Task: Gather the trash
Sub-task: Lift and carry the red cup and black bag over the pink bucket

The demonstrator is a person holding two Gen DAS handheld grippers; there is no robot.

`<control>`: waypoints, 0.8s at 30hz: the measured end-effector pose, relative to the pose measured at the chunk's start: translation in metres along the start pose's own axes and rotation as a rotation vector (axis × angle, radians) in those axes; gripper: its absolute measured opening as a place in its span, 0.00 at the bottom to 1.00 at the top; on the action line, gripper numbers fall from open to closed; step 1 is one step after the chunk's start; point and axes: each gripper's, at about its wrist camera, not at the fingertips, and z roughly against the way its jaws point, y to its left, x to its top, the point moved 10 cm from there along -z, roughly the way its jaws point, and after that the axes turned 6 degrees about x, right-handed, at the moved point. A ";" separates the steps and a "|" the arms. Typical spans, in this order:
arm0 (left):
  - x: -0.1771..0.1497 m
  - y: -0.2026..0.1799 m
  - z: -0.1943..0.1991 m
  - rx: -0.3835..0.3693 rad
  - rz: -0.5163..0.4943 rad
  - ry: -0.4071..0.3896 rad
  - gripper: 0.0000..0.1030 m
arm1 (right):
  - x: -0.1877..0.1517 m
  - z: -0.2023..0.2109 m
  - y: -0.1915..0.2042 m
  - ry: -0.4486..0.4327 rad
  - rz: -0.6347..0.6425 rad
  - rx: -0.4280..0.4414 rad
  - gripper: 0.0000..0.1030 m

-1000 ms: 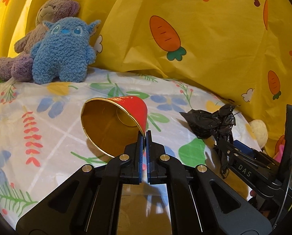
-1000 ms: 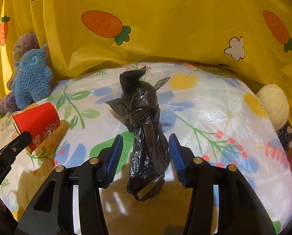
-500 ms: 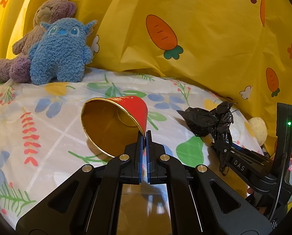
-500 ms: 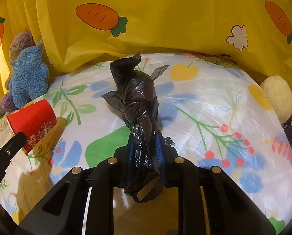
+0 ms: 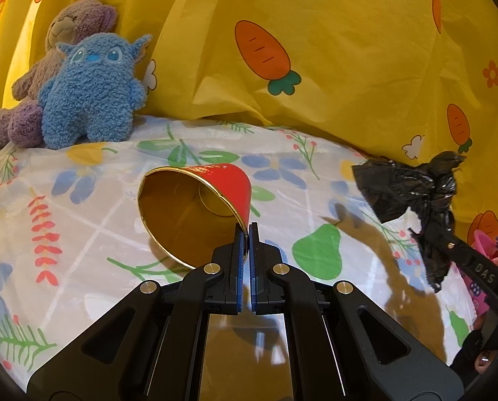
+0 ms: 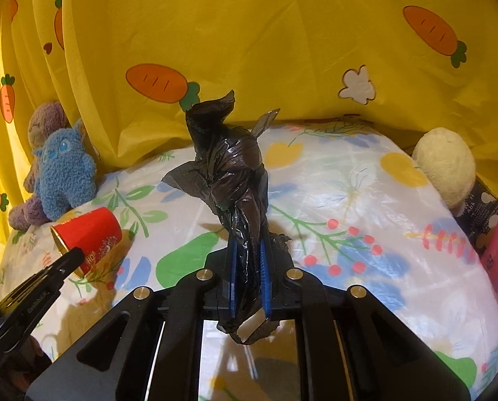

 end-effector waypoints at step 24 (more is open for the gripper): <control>-0.056 -0.394 0.135 -0.816 -0.441 0.009 0.02 | -0.009 0.249 -0.245 -0.322 -0.254 -0.471 0.12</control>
